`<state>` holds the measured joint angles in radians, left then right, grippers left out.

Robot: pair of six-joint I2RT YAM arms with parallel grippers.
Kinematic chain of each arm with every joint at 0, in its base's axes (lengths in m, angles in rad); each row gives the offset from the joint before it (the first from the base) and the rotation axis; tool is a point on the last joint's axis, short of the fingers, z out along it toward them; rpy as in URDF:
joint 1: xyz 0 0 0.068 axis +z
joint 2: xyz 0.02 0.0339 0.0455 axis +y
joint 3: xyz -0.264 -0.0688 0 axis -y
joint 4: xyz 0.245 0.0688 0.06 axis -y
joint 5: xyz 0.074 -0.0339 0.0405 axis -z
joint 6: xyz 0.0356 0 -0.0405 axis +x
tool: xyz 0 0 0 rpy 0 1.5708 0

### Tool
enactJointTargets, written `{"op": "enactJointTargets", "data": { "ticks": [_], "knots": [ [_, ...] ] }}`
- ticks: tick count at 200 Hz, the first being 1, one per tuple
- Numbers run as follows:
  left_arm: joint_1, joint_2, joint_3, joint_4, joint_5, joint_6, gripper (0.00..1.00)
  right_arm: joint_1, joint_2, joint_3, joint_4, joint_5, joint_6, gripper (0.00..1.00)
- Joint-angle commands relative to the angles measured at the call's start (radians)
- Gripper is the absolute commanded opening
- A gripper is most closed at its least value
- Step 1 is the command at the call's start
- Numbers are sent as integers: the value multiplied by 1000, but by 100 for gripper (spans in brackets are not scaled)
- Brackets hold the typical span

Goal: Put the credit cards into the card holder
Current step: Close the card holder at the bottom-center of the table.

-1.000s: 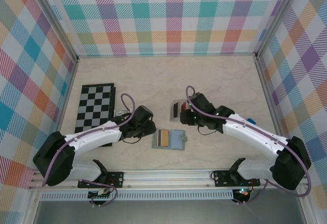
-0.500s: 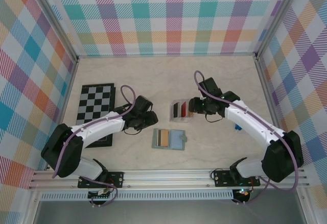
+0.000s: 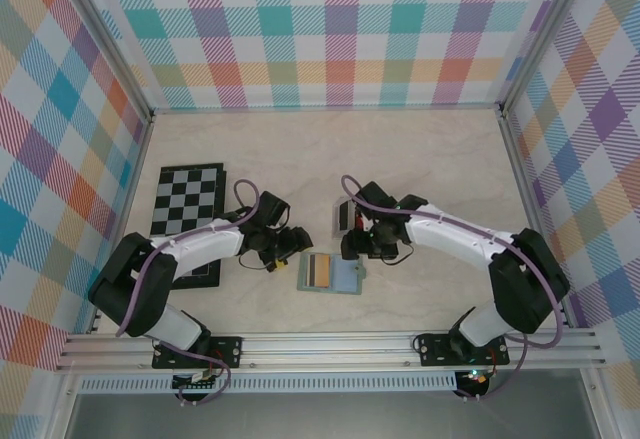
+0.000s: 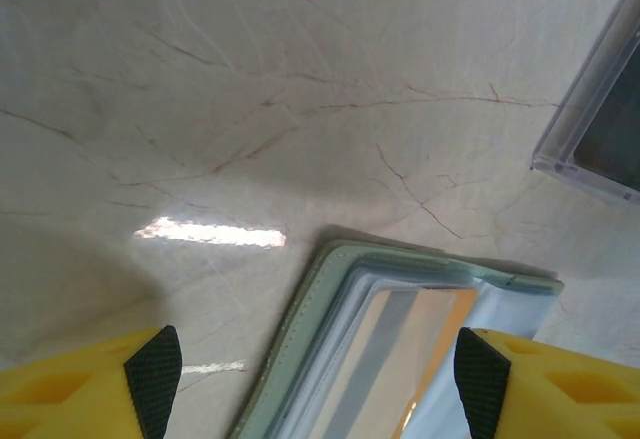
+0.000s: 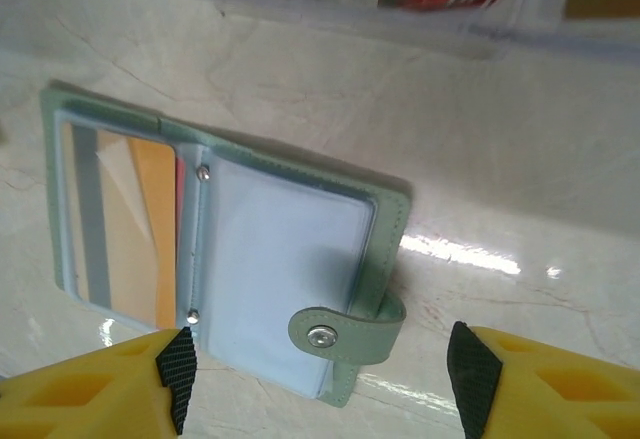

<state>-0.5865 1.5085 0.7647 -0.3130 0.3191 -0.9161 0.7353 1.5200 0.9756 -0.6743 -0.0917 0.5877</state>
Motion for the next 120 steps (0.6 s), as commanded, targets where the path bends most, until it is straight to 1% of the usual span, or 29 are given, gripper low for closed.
{"op": "enactJointTargets", "data": {
  "ticks": [1,15,32,48,85,91,100,120],
  "knots": [
    [3,35,-14,27,78,-1,74,14,41,-6,-5,-9,26,70],
    [-2,62,-8,73,105,1,73,19,65,-7,10,-28,28,70],
    [-12,88,9,66,115,8,72,26,86,-7,21,-34,37,70],
    [-15,106,27,62,131,17,71,27,112,-3,4,-3,48,68],
    [-17,104,24,94,158,13,67,26,150,-16,15,-4,61,63],
    [-16,107,24,100,166,9,65,27,153,-20,23,-6,65,60],
    [-17,107,23,106,174,2,62,27,157,-21,24,-4,71,52],
    [-18,82,10,141,185,-18,57,26,163,-27,28,5,75,42]
  ]
}}
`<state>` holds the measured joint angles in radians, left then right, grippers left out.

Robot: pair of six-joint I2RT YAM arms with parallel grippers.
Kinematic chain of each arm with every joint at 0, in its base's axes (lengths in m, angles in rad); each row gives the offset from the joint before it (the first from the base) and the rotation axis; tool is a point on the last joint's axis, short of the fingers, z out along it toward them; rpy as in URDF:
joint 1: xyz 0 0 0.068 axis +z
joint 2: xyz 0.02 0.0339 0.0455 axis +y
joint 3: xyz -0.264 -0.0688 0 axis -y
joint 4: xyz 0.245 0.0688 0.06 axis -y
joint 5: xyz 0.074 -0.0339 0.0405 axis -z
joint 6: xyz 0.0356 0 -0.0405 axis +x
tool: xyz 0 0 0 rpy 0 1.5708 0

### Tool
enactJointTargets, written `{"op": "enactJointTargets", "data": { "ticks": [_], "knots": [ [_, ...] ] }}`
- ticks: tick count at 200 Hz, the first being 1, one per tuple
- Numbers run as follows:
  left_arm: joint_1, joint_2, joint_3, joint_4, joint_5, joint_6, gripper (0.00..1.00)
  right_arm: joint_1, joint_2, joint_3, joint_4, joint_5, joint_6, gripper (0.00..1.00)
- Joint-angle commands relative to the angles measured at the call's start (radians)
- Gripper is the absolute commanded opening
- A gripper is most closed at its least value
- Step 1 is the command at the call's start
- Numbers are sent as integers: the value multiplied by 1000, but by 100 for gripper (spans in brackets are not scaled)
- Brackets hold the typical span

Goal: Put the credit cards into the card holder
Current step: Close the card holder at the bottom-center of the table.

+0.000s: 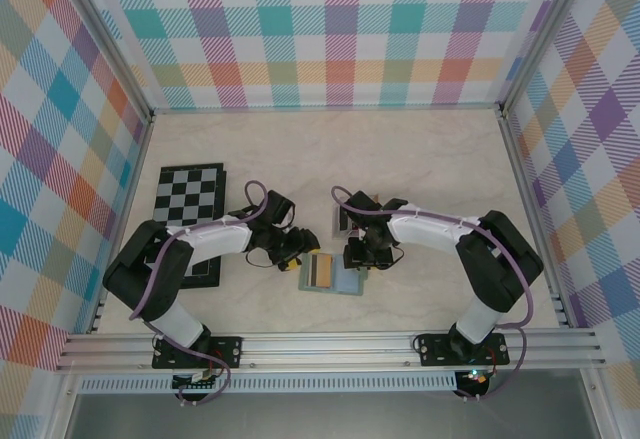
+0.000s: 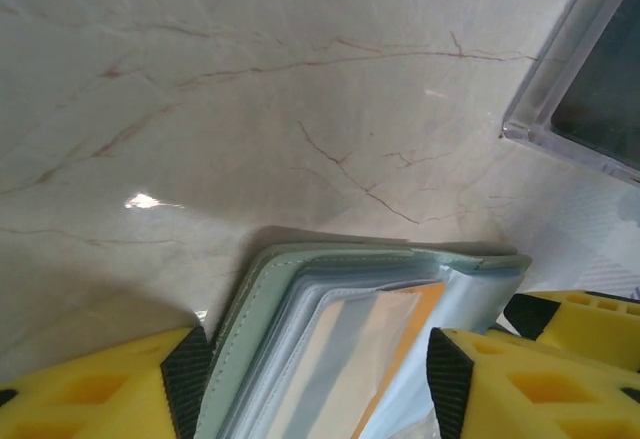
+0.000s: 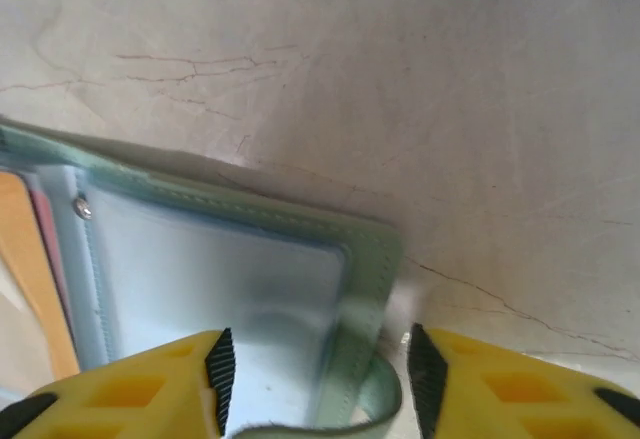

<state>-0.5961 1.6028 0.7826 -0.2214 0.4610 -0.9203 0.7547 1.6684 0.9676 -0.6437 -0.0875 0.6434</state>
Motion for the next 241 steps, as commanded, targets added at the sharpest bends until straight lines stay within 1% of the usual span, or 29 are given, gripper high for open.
{"op": "enactJointTargets", "data": {
  "ticks": [1,15,26,38,64,72,79,91,101,109,117,132,146,153,173,196,206,220,231,241],
  "knots": [
    [-8,-14,-8,50,43,-15,57,6,14,-19,-3,1,20,42],
    [-8,-24,-14,76,61,-24,55,6,15,-23,2,3,22,35],
    [-8,-31,-14,86,66,-33,51,6,14,-24,5,7,28,30],
    [-8,-43,-20,103,68,-44,50,7,11,-27,10,10,32,26],
    [-8,-46,-24,116,86,-51,47,6,4,-28,5,23,41,20],
    [-8,-56,-27,100,65,-56,46,7,0,-28,3,29,43,20],
    [-8,-73,-35,88,36,-58,47,7,-4,-27,-2,32,42,20],
    [-7,-108,-37,38,-27,-45,51,8,-14,-22,-20,42,39,24],
    [-8,-125,-29,-33,-74,-21,51,7,-28,-20,-38,54,43,32],
    [-9,-132,-21,-92,-99,-3,51,9,-45,-22,-51,63,47,34],
    [-10,-138,-21,-117,-112,6,51,13,-65,-27,-61,74,59,38],
    [-11,-145,-32,-131,-120,9,53,19,-96,-36,-75,87,84,49],
    [-13,-142,-42,-131,-115,11,54,32,-110,-43,-85,93,113,51],
    [-13,-136,-43,-130,-111,11,55,44,-110,-43,-89,101,126,53],
    [-18,-108,-39,-115,-86,18,57,73,-90,-44,-89,119,174,54],
    [-30,-76,-20,-111,-73,31,57,90,-77,-62,-41,138,225,55],
    [-34,-65,-14,-111,-70,33,58,92,-75,-66,-32,151,242,54],
    [-43,-53,-7,-106,-64,37,58,95,-81,-78,-24,168,254,49],
    [-50,-44,-1,-104,-59,37,58,95,-89,-89,-25,172,260,39],
    [-57,-37,3,-101,-55,37,58,95,-99,-100,-20,172,263,33]
  ]
}}
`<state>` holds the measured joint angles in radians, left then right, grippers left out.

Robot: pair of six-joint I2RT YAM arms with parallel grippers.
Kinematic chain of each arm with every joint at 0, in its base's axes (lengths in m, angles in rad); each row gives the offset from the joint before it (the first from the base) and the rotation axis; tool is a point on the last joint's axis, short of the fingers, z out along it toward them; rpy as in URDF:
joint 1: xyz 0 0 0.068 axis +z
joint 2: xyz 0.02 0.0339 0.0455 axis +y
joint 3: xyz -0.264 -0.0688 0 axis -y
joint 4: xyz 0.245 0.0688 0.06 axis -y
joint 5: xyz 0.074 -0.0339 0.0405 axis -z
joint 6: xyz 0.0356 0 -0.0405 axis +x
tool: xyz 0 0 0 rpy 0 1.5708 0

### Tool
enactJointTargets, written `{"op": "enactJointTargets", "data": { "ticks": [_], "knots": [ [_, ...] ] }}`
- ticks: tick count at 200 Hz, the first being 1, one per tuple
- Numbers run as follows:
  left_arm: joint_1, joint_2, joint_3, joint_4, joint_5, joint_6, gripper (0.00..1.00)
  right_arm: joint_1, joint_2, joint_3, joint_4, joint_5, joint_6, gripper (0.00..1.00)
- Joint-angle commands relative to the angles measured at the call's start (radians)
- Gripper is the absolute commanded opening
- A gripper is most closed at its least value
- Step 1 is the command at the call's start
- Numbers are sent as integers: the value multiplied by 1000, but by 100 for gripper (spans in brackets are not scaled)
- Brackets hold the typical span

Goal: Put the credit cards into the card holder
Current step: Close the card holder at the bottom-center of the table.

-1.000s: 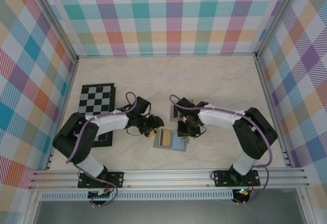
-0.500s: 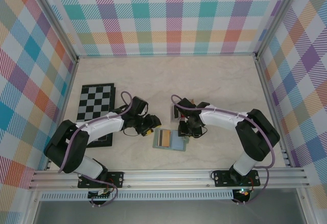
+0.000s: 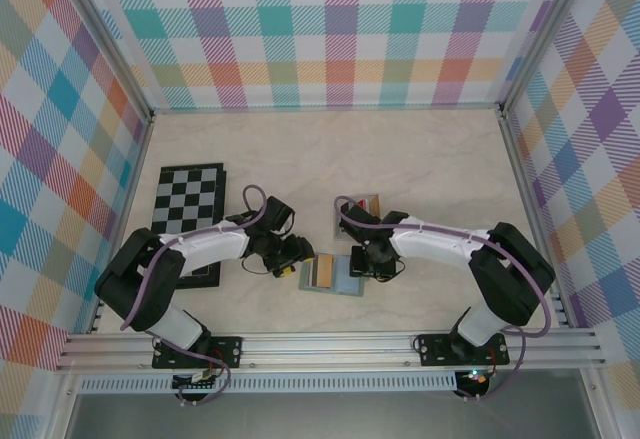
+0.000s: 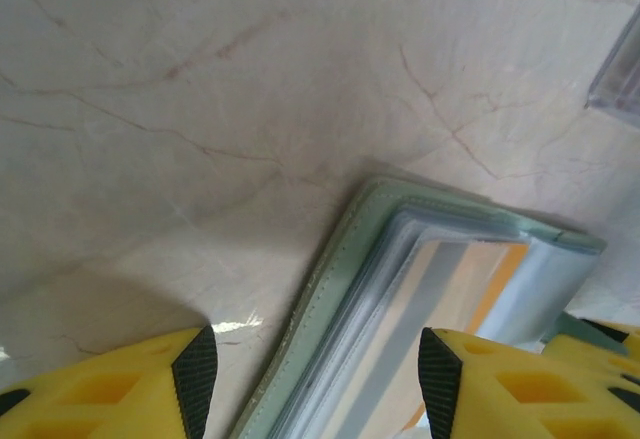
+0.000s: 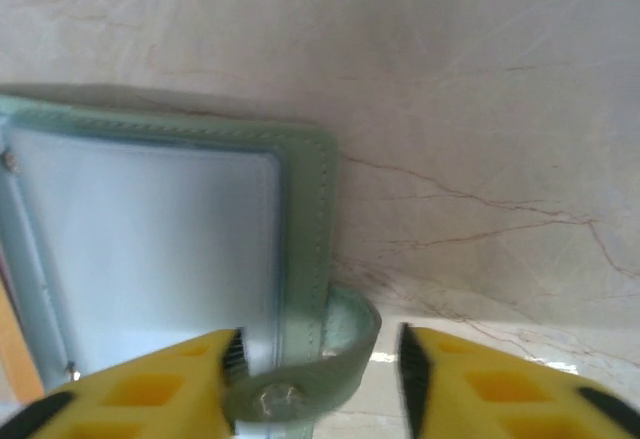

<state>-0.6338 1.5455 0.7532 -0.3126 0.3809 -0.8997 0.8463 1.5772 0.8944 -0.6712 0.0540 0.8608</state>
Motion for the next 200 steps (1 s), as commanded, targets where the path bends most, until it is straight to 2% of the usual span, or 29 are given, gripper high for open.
{"op": "enactJointTargets", "data": {
  "ticks": [1,28,52,155,200],
  "knots": [
    [-19,20,33,-9,26,17,58,4,-9,-29,7,31,46,33],
    [-30,37,34,21,53,13,55,2,-18,-52,32,16,44,20],
    [-33,44,25,83,88,-3,52,2,2,-56,64,-11,40,14],
    [-43,-11,-14,287,167,-89,38,2,35,-55,92,-14,41,11],
    [-51,-23,-11,283,162,-87,33,-3,33,-53,86,-4,45,11]
  ]
}}
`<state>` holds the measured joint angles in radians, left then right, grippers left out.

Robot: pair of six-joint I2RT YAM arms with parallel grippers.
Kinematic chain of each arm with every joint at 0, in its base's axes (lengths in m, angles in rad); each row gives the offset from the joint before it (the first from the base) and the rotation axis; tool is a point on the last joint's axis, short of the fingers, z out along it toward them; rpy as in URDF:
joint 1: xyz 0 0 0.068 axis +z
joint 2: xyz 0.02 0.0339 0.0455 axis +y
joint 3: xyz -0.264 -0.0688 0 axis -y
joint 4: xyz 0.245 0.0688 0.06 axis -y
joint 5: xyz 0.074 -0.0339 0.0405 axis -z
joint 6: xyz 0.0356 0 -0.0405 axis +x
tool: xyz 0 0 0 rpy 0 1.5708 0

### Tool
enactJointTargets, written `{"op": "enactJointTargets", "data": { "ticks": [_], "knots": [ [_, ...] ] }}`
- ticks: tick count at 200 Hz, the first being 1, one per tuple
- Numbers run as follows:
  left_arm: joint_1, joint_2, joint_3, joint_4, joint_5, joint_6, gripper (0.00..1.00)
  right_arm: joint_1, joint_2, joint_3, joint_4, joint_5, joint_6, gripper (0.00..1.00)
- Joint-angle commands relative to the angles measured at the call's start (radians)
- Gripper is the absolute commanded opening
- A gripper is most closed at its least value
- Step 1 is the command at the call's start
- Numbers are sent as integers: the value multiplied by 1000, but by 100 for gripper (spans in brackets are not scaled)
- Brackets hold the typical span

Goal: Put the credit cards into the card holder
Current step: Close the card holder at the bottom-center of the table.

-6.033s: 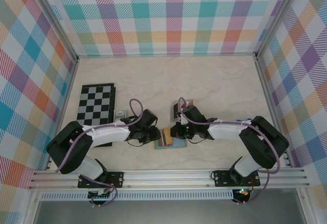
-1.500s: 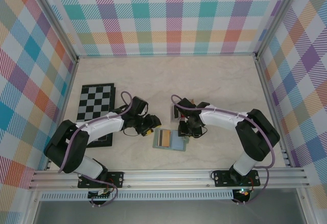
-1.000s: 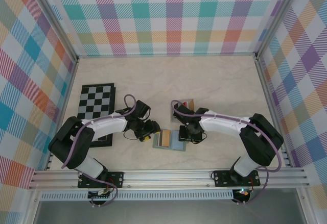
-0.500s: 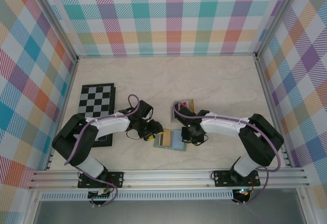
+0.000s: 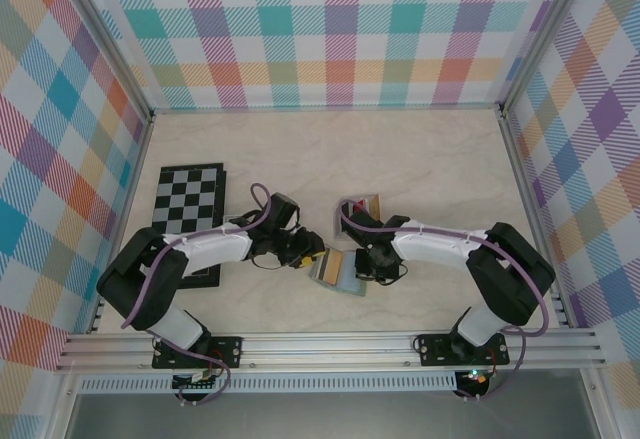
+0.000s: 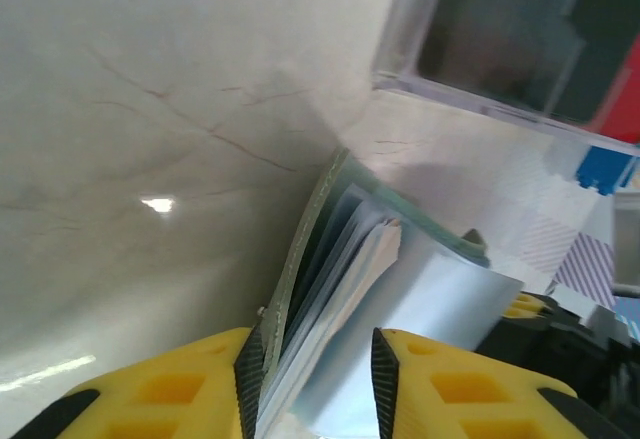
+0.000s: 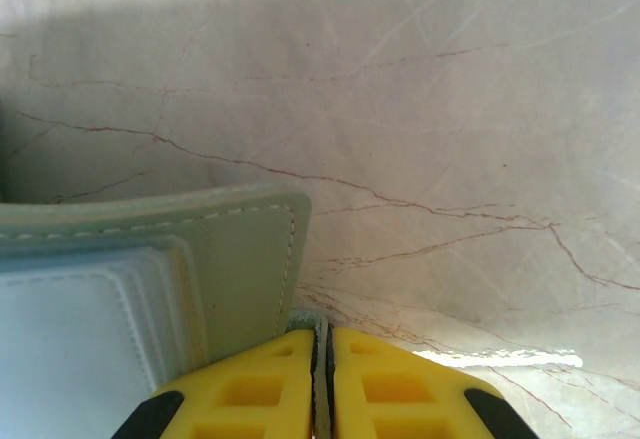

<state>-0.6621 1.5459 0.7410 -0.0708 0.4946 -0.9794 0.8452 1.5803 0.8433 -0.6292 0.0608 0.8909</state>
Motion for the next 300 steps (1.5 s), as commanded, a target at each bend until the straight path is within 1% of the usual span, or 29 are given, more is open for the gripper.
{"op": "enactJointTargets", "data": {
  "ticks": [1,41,84,112,128,164,205,228,267,272,282,286,292,295,300],
  "knots": [
    [-22,-23,0,39,48,-6,33,-1,30,-2,44,-11,14,11],
    [-27,11,15,2,48,22,22,-2,31,2,44,-14,10,11],
    [-33,16,47,-94,5,79,18,-1,29,4,46,-14,6,11],
    [-37,22,70,-140,1,131,6,-1,27,5,49,-13,3,11],
    [-42,18,76,-136,10,145,0,-1,27,4,50,-14,5,11],
    [-72,-12,106,-152,10,163,0,-7,11,-6,62,-19,11,11],
    [-143,-17,186,-274,-98,169,0,-32,-49,-48,81,-31,24,11],
    [-197,21,229,-286,-142,166,0,-47,-83,-75,100,-49,26,12],
    [-274,147,305,-279,-143,162,0,-74,-124,-95,73,-32,25,13],
    [-281,163,311,-268,-136,160,4,-77,-134,-96,61,-21,25,13],
    [-290,184,317,-244,-117,157,6,-87,-157,-103,51,-12,20,15],
    [-293,191,320,-235,-108,158,9,-92,-166,-105,49,-10,17,15],
    [-295,195,319,-217,-87,157,18,-100,-178,-109,48,-13,12,17],
    [-296,195,317,-180,-76,157,22,-103,-181,-110,49,-21,9,18],
    [-297,203,318,-154,-55,155,27,-111,-187,-110,43,-25,3,19]
  ]
}}
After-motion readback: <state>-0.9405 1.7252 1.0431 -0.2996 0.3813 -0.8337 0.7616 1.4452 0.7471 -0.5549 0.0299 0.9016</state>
